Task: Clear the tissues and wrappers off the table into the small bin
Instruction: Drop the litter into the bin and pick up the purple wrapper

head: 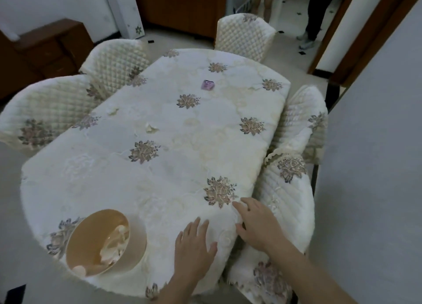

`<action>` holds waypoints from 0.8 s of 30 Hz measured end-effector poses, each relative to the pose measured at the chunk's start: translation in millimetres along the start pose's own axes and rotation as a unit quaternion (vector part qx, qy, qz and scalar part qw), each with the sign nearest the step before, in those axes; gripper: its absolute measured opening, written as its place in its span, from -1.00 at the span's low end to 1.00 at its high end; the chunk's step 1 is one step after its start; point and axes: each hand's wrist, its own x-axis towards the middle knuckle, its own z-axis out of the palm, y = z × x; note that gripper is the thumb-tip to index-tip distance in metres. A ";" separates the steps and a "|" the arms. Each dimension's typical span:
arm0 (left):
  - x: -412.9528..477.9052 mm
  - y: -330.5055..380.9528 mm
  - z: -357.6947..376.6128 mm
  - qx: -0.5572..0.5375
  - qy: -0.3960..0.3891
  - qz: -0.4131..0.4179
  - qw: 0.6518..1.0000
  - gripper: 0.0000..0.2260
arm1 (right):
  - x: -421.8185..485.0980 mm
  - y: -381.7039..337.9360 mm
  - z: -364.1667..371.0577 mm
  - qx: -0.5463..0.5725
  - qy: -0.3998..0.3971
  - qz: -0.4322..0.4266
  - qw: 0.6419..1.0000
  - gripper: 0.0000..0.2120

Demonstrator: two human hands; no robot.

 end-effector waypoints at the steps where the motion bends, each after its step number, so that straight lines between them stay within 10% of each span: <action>1: 6.2 6.6 -2.0 0.002 0.016 -0.002 1.000 -0.41 | 3.7 6.7 -3.8 0.001 0.013 -0.003 1.000 -0.47; 9: 76.0 99.1 -30.0 0.009 0.179 0.020 0.984 -0.47 | 41.9 86.0 -43.9 0.010 0.084 -0.058 0.995 -0.52; 24: 152.0 238.0 -51.1 0.043 0.237 -0.111 0.964 -0.52 | 139.1 235.4 -97.7 0.039 0.101 -0.188 0.976 -0.52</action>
